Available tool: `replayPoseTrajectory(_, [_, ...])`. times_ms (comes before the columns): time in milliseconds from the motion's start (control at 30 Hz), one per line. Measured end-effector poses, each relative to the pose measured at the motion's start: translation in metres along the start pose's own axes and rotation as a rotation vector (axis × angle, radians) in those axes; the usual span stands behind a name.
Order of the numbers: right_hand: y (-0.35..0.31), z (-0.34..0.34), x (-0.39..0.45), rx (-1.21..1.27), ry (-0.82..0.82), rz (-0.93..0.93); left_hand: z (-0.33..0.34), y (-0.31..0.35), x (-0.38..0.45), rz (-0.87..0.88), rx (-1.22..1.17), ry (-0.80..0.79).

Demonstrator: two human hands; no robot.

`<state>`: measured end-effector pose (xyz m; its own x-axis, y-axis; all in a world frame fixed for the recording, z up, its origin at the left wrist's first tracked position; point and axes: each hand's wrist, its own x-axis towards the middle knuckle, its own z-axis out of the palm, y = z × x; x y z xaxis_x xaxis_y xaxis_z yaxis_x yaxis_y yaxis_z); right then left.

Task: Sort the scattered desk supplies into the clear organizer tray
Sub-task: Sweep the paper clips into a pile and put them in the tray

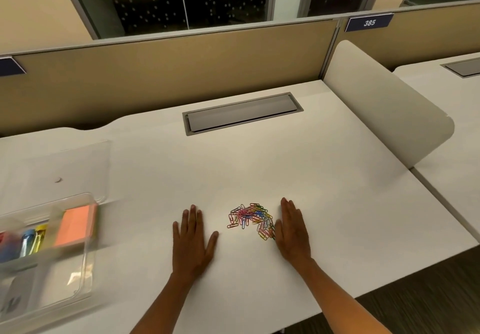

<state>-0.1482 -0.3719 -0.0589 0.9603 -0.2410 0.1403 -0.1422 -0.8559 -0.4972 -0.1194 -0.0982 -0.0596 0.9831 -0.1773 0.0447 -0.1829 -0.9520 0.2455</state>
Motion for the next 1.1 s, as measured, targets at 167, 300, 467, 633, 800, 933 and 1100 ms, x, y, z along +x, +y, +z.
replayPoseTrajectory(167, [-0.027,0.014,-0.003,-0.075,-0.088,-0.002,0.010,0.040,0.002,0.128,0.018,-0.078])
replayPoseTrajectory(300, [-0.046,0.027,-0.001,-0.031,-0.130,-0.079,0.013,0.067,0.009,0.177,-0.002,-0.123])
replayPoseTrajectory(467, [-0.071,0.037,0.003,0.154,-0.196,-0.143,0.012,0.071,0.012,0.244,-0.025,-0.173])
replayPoseTrajectory(633, [-0.080,0.024,0.017,0.500,-0.194,-0.030,0.001,0.051,0.008,0.224,-0.119,-0.129])
replayPoseTrajectory(800, [-0.026,-0.003,0.022,0.335,-0.077,-0.035,-0.011,0.011,0.011,0.167,-0.061,-0.119])
replayPoseTrajectory(933, [0.011,-0.030,0.019,0.012,-0.361,-0.251,-0.017,-0.003,0.024,0.219,0.012,-0.218])
replayPoseTrajectory(1100, [0.010,-0.037,0.034,-0.234,-0.552,-0.418,-0.017,0.004,0.044,0.290,0.062,-0.270])
